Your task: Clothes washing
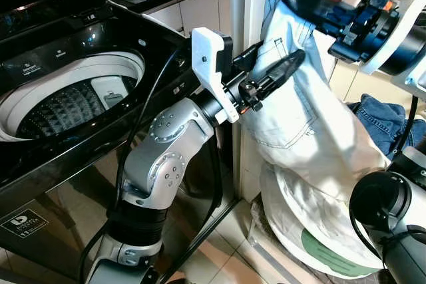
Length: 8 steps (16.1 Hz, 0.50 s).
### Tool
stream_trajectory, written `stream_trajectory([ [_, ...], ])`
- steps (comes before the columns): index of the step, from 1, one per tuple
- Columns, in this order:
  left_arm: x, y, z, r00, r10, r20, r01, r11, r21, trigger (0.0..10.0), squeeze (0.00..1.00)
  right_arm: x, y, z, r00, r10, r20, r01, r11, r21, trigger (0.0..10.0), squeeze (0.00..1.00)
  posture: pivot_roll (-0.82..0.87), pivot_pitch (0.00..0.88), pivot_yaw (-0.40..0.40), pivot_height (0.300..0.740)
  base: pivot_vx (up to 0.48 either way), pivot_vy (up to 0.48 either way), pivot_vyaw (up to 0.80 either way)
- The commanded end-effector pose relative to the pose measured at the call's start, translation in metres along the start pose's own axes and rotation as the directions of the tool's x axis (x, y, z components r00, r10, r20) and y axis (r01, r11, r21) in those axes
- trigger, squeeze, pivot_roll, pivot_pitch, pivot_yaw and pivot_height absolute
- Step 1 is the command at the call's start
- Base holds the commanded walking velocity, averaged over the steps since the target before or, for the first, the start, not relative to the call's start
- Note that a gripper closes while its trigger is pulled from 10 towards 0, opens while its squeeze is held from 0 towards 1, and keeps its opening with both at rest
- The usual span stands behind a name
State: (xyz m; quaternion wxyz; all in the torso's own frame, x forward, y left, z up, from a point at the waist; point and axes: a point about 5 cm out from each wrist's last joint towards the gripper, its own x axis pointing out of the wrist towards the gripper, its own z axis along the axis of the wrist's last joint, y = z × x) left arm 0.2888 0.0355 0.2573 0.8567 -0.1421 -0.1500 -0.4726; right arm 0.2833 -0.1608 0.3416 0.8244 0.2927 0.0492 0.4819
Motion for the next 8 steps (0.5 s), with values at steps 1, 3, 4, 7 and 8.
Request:
stream_trajectory([
  [1,-0.0037,0.0083,-0.0093,0.997,0.057,-0.060,-0.057,0.998,0.002,0.0,0.00,0.0060,0.0157,-0.0017,0.996,0.089,-0.026,-0.090,0.995,-0.045,0.0,0.00,-0.13,0.000,0.110,0.740,0.000,0.000,0.00],
  [3,-0.0078,0.0093,-0.0120,0.995,0.064,-0.079,-0.063,0.998,0.016,0.0,0.00,0.0064,0.0157,-0.0033,0.996,0.082,-0.029,-0.083,0.995,-0.046,0.0,0.00,-0.12,0.000,0.110,0.740,0.000,0.000,0.00],
  [4,-0.0091,0.0093,-0.0126,0.995,0.062,-0.081,-0.060,0.998,0.018,0.0,0.00,0.0066,0.0156,-0.0037,0.996,0.079,-0.030,-0.080,0.996,-0.047,0.0,0.00,-0.12,0.000,0.110,0.740,0.000,0.000,0.00],
  [7,-0.0111,0.0104,-0.0114,0.996,0.058,-0.065,-0.057,0.998,0.017,0.0,0.00,0.0064,0.0150,-0.0046,0.997,0.071,-0.033,-0.072,0.996,-0.044,0.0,0.00,-0.12,0.000,0.107,0.740,0.000,0.000,0.00],
  [8,-0.0115,0.0109,-0.0110,0.996,0.057,-0.062,-0.057,0.998,0.015,0.0,0.00,0.0063,0.0149,-0.0049,0.997,0.068,-0.032,-0.070,0.997,-0.042,0.0,0.00,-0.12,0.000,0.107,0.740,0.000,0.000,0.00],
])
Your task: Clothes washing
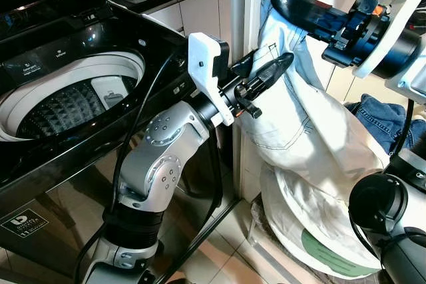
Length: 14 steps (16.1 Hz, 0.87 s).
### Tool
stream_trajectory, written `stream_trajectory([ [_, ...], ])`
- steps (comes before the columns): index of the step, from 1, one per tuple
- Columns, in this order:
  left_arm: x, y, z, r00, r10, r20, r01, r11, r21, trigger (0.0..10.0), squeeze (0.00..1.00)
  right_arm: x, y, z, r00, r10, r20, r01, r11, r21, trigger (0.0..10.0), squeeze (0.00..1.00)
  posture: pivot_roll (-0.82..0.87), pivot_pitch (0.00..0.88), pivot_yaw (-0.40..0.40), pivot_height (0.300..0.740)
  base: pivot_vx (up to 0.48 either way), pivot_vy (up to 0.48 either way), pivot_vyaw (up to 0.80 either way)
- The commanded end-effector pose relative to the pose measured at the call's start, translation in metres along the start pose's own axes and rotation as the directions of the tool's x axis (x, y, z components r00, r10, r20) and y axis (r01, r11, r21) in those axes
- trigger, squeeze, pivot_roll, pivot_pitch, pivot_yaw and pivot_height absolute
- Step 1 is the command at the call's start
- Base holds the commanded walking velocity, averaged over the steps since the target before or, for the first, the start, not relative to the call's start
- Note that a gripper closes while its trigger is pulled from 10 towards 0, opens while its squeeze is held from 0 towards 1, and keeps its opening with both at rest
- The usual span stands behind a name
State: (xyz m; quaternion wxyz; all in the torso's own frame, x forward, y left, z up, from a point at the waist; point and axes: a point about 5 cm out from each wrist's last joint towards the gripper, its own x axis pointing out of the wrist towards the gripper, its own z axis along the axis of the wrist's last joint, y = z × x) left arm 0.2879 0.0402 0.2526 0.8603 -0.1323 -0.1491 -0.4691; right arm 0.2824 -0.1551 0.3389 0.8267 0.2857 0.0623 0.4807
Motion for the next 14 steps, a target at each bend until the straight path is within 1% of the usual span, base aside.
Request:
stream_trajectory([
  [1,-0.006,0.010,-0.008,0.997,0.058,-0.051,-0.058,0.998,-0.001,0.0,0.00,0.002,0.013,0.000,0.997,0.077,-0.004,-0.078,0.996,-0.041,0.0,0.00,-0.12,0.000,0.106,0.740,0.000,0.000,0.00],
  [7,-0.008,0.019,-0.006,0.992,0.121,-0.032,-0.121,0.993,-0.006,0.0,0.00,-0.001,0.012,0.001,0.998,0.056,0.000,-0.055,0.997,-0.049,0.0,0.00,-0.12,0.000,0.105,0.740,0.000,0.000,0.00],
  [9,-0.010,0.025,-0.004,0.987,0.161,-0.023,-0.162,0.987,-0.004,0.0,0.00,-0.003,0.013,0.002,0.998,0.056,0.006,-0.056,0.997,-0.050,0.0,0.00,-0.12,0.000,0.099,0.740,0.000,0.000,0.00],
  [10,-0.012,0.029,-0.003,0.981,0.191,-0.018,-0.191,0.982,0.009,0.0,0.00,-0.004,0.013,0.004,0.999,0.043,0.007,-0.042,0.997,-0.068,0.0,0.00,-0.12,0.000,0.089,0.740,0.000,0.000,0.00],
  [11,-0.013,0.034,-0.002,0.976,0.219,-0.010,-0.218,0.976,0.016,0.0,0.00,-0.006,0.014,0.006,1.000,0.025,0.011,-0.024,0.995,-0.097,5.3,0.00,-0.12,0.000,0.080,0.740,0.000,0.000,0.00],
  [12,-0.014,0.037,0.000,0.971,0.240,-0.004,-0.240,0.971,0.022,0.0,0.00,-0.006,0.014,0.006,1.000,0.020,0.004,-0.020,0.995,-0.103,5.3,0.00,-0.12,0.000,0.073,0.740,0.000,0.000,0.00],
  [13,-0.017,0.042,0.003,0.960,0.278,0.011,-0.278,0.960,0.026,0.0,0.00,-0.007,0.013,0.006,1.000,0.016,-0.008,-0.017,0.995,-0.103,10.0,0.09,-0.12,0.000,0.058,0.740,0.000,0.000,0.00],
  [14,-0.019,0.046,0.006,0.954,0.299,0.024,-0.300,0.954,0.025,0.0,0.00,-0.006,0.012,0.006,1.000,0.014,-0.011,-0.015,0.995,-0.099,10.0,0.74,-0.12,0.000,0.048,0.740,0.000,0.000,0.00],
])
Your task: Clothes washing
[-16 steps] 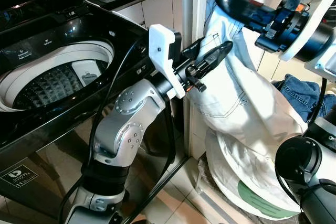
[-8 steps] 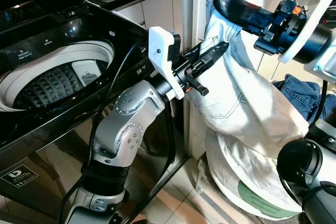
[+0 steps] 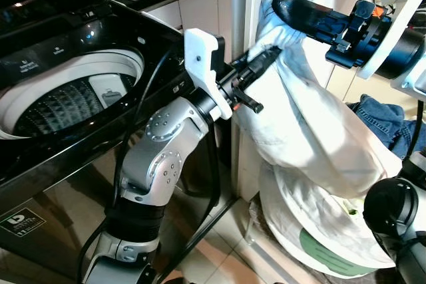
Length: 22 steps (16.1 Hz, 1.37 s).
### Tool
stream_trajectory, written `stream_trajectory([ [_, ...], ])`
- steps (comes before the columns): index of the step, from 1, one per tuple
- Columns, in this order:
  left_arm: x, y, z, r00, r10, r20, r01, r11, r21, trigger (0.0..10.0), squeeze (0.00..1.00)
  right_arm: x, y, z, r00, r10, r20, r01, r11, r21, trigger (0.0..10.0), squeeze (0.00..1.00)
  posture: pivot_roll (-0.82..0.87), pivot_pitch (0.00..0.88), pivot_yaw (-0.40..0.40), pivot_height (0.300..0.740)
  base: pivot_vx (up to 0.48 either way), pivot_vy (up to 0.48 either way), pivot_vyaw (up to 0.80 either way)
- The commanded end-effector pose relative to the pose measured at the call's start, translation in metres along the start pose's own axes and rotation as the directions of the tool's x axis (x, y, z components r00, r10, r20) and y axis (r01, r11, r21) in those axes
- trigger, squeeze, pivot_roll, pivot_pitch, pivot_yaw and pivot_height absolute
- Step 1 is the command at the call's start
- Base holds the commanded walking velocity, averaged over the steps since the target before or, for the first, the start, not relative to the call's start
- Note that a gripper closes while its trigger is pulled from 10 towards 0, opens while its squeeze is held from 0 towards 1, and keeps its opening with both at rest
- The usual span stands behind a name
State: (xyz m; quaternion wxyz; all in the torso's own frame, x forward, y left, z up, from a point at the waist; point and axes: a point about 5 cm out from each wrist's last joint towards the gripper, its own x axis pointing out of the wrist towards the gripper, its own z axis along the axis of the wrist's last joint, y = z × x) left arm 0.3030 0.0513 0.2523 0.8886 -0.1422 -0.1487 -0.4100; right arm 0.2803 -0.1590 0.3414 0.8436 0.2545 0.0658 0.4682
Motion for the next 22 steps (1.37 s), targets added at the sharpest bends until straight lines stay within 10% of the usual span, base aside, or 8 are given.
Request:
stream_trajectory([
  [1,-0.016,0.032,0.006,0.983,0.184,0.013,-0.184,0.982,0.032,0.0,0.00,-0.002,0.010,0.005,0.999,0.052,0.018,-0.051,0.998,-0.041,10.0,0.79,-0.12,0.000,0.047,0.740,0.000,0.000,0.00],
  [5,-0.030,0.079,0.061,0.916,0.372,0.149,-0.401,0.847,0.348,0.0,0.00,-0.003,0.009,0.004,0.999,-0.023,-0.024,0.020,0.990,-0.139,10.0,0.85,-0.12,0.000,0.058,0.740,0.000,0.000,0.00],
  [6,-0.037,0.095,0.089,0.874,0.426,0.234,-0.486,0.745,0.457,0.0,0.00,-0.006,0.008,-0.001,0.994,-0.089,-0.059,0.076,0.977,-0.198,10.0,0.00,-0.12,0.000,0.064,0.740,0.000,0.000,0.00],
  [12,-0.058,0.113,0.223,0.687,0.267,0.676,-0.682,-0.085,0.727,0.0,0.00,-0.003,-0.002,-0.032,0.960,-0.220,-0.171,0.163,0.941,-0.297,10.0,0.00,-0.11,0.000,0.058,0.740,0.000,0.000,0.00],
  [18,-0.043,0.188,0.096,0.709,0.706,0.005,-0.321,0.316,0.893,2.6,0.00,0.006,-0.013,-0.080,0.877,-0.357,-0.321,0.201,0.880,-0.431,10.0,0.00,-0.13,0.000,0.081,0.740,0.000,0.000,0.00],
  [19,-0.056,0.199,0.083,0.611,0.789,-0.062,-0.341,0.333,0.879,10.0,0.00,0.003,-0.014,-0.087,0.863,-0.367,-0.347,0.192,0.874,-0.446,10.0,0.00,-0.13,0.000,0.086,0.740,0.000,0.000,0.00],
  [20,-0.068,0.207,0.077,0.518,0.850,-0.098,-0.363,0.322,0.874,10.0,1.00,0.001,-0.013,-0.091,0.853,-0.371,-0.368,0.183,0.871,-0.455,10.0,0.00,-0.14,0.000,0.087,0.740,0.000,0.000,0.00],
  [22,-0.078,0.212,0.076,0.458,0.877,-0.149,-0.370,0.340,0.865,10.0,1.00,-0.004,-0.015,-0.093,0.842,-0.388,-0.374,0.195,0.866,-0.460,10.0,0.00,-0.14,0.000,0.084,0.740,0.000,0.000,0.00],
])
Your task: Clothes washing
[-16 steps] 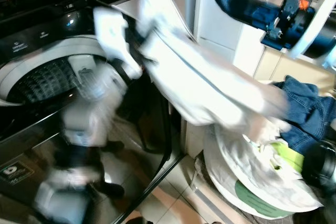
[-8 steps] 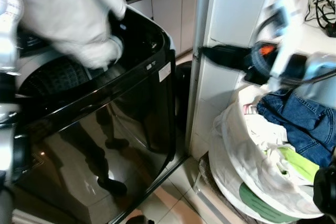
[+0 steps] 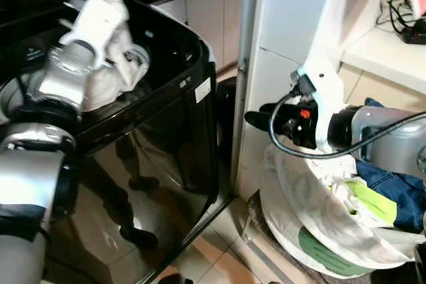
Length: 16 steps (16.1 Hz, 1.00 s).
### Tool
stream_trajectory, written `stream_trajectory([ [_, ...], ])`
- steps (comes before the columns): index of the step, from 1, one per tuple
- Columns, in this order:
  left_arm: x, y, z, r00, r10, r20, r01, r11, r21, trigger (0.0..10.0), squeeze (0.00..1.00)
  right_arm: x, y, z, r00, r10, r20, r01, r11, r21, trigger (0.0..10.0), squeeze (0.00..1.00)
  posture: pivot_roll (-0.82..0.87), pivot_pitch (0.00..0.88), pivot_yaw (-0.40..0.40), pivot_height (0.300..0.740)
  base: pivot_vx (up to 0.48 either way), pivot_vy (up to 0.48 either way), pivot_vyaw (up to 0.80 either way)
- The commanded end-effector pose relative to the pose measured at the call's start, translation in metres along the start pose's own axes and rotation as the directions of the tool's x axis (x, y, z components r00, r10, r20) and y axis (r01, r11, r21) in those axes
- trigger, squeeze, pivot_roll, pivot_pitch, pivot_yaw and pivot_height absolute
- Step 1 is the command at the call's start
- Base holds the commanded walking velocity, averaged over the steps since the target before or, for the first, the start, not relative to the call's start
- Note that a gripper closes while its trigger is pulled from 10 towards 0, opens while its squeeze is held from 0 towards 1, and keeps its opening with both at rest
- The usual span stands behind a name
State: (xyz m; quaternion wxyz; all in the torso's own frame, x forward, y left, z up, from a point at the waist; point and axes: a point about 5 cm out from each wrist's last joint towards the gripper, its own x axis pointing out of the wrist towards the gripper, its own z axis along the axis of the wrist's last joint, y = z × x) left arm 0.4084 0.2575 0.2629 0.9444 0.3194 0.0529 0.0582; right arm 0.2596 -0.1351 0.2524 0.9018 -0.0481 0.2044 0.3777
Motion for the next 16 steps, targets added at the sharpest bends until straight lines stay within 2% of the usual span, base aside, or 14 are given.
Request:
stream_trajectory([
  [1,-0.001,0.009,-0.006,0.998,0.006,-0.055,-0.007,1.000,-0.009,10.0,1.00,-0.002,0.000,-0.001,1.000,-0.006,-0.005,0.006,1.000,-0.013,10.0,0.00,-0.14,0.000,0.083,0.740,0.000,0.000,0.00],
  [2,-0.001,0.012,-0.008,0.997,-0.004,-0.073,0.003,1.000,-0.013,10.0,1.00,-0.003,-0.004,-0.004,1.000,-0.027,-0.015,0.027,1.000,-0.002,10.0,0.00,-0.13,0.000,0.081,0.740,0.000,0.000,0.00],
  [3,-0.002,0.014,-0.014,0.993,-0.037,-0.115,0.039,0.999,0.015,10.0,1.00,-0.002,-0.013,-0.012,0.994,-0.097,-0.055,0.097,0.995,0.009,10.0,0.00,-0.13,0.000,0.080,0.740,0.000,0.000,0.00],
  [5,-0.004,0.015,-0.020,0.988,-0.049,-0.148,0.056,0.998,0.043,10.0,1.00,0.000,-0.028,-0.017,0.980,-0.190,-0.061,0.193,0.980,0.050,10.0,0.00,-0.13,0.000,0.080,0.740,0.000,0.000,0.00],
  [6,-0.004,0.015,-0.023,0.987,-0.049,-0.155,0.057,0.997,0.054,10.0,1.00,0.001,-0.038,-0.019,0.963,-0.262,-0.056,0.265,0.962,0.070,10.0,0.00,-0.13,0.000,0.080,0.740,0.000,0.000,0.00],
  [7,-0.005,0.017,-0.026,0.987,-0.032,-0.155,0.044,0.996,0.078,10.0,1.00,0.002,-0.053,-0.021,0.931,-0.364,-0.028,0.365,0.926,0.099,10.0,0.00,-0.13,0.000,0.084,0.740,0.000,0.000,0.00],
  [8,-0.005,0.016,-0.025,0.990,-0.036,-0.133,0.047,0.996,0.079,10.0,1.00,0.001,-0.062,-0.023,0.901,-0.433,-0.018,0.433,0.897,0.089,10.0,0.00,-0.13,0.000,0.088,0.740,0.000,0.000,0.00],
  [9,-0.005,0.012,-0.021,0.995,-0.063,-0.080,0.066,0.997,0.027,10.0,0.73,0.001,-0.071,-0.029,0.876,-0.482,-0.034,0.483,0.872,0.082,10.0,0.00,-0.13,0.000,0.091,0.740,0.000,0.000,0.00],
  [10,-0.005,-0.002,-0.010,0.988,-0.142,0.057,0.145,0.988,-0.043,10.0,0.00,0.000,-0.087,-0.043,0.822,-0.563,-0.090,0.568,0.822,0.048,10.0,1.00,-0.13,0.000,0.094,0.740,0.000,0.000,0.00],
  [12,-0.009,-0.024,0.001,0.951,-0.232,0.205,0.268,0.948,-0.172,10.0,0.00,-0.003,-0.104,-0.064,0.755,-0.634,-0.169,0.643,0.766,-0.002,10.0,1.00,-0.13,0.000,0.100,0.740,0.000,0.000,0.00],
  [13,-0.023,-0.053,0.012,0.857,-0.349,0.378,0.434,0.886,-0.166,10.0,0.00,-0.007,-0.122,-0.083,0.692,-0.687,-0.221,0.702,0.712,-0.017,10.0,1.00,-0.12,0.000,0.101,0.740,0.000,0.000,0.00],
  [14,-0.040,-0.077,0.019,0.761,-0.446,0.471,0.551,0.828,-0.106,10.0,0.00,-0.010,-0.135,-0.094,0.649,-0.723,-0.235,0.739,0.673,-0.029,10.0,1.00,-0.12,0.000,0.101,0.740,0.000,0.000,0.00],
  [16,-0.064,-0.107,0.024,0.628,-0.558,0.542,0.697,0.714,-0.073,10.0,0.00,-0.013,-0.151,-0.102,0.598,-0.769,-0.227,0.780,0.623,-0.055,10.0,1.00,-0.11,0.000,0.109,0.740,0.000,0.000,0.00],
])
